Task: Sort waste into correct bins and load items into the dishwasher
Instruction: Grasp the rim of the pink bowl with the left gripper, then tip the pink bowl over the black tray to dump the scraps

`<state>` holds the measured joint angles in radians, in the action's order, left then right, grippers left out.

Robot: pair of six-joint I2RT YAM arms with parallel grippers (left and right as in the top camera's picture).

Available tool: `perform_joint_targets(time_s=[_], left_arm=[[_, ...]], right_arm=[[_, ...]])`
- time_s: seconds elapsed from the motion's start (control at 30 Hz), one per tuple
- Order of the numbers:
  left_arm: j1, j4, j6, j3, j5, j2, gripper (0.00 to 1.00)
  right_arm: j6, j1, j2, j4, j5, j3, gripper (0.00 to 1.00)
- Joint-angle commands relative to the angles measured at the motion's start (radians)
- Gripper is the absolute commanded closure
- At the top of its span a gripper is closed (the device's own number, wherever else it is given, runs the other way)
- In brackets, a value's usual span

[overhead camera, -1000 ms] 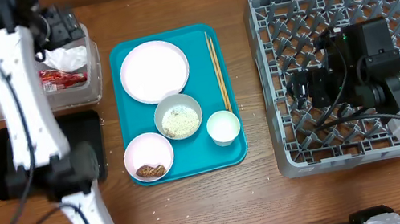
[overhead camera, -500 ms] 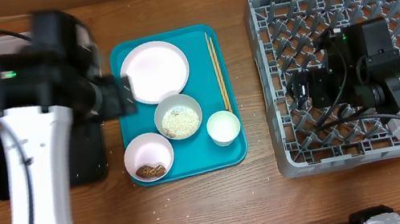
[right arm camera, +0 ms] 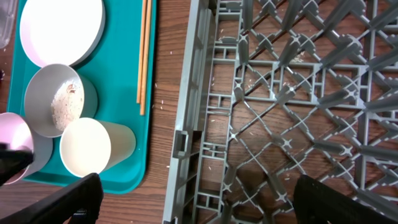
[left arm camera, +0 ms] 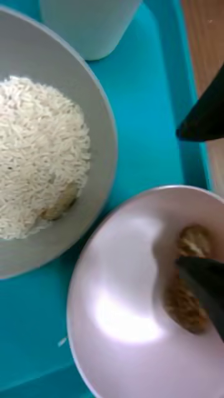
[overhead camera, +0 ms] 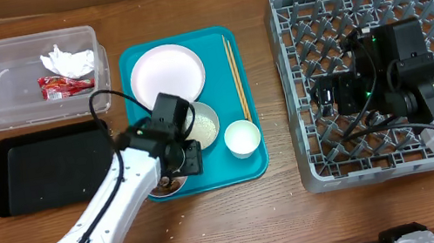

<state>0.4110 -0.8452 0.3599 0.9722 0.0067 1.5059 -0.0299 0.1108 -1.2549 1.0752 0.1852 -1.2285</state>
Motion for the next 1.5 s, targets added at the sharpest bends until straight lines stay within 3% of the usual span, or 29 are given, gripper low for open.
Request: perform_joint_targets(time_s=[0.0, 0.17, 0.23, 0.47, 0.57, 0.7, 0.87, 1.07, 1.3, 1.47], left_arm=[[0.008, 0.076, 0.010, -0.079, -0.006, 0.006, 0.56], [0.011, 0.118, 0.000, -0.123, -0.006, 0.011, 0.90], [0.011, 0.117, 0.000, -0.123, -0.006, 0.010, 0.96], [0.011, 0.051, 0.000, -0.091, 0.020, 0.010, 0.96], [0.010, -0.092, 0.000, 0.034, 0.016, 0.010, 0.96], [0.008, -0.313, -0.010, 0.347, 0.009, 0.010, 0.96], [-0.048, -0.455, -0.056, 0.533, 0.016, 0.010, 0.96], [-0.344, -0.491, -0.281, 0.550, 0.264, 0.008, 0.96], [-0.865, -0.491, -0.641, 0.498, 0.820, 0.030, 0.96], [-1.050, -0.507, -0.762, 0.441, 1.049, 0.140, 0.96]], right_arm=[[0.000, -0.004, 0.002, -0.002, 0.008, -0.019, 0.00], [0.000, -0.004, 0.002, -0.002, 0.008, -0.019, 0.00], [0.000, -0.004, 0.002, 0.000, 0.008, -0.019, 0.00], [0.000, -0.004, 0.002, 0.005, 0.008, -0.019, 0.00], [0.000, -0.004, 0.002, 0.006, 0.008, -0.019, 0.00], [0.000, -0.004, 0.002, 0.008, 0.008, -0.019, 0.00], [0.000, -0.004, 0.002, 0.008, 0.008, -0.019, 0.00], [0.000, -0.004, 0.002, 0.013, 0.008, -0.019, 0.00], [0.000, -0.004, 0.002, 0.013, 0.008, -0.019, 0.00], [0.000, -0.004, 0.002, 0.008, 0.008, -0.019, 0.00]])
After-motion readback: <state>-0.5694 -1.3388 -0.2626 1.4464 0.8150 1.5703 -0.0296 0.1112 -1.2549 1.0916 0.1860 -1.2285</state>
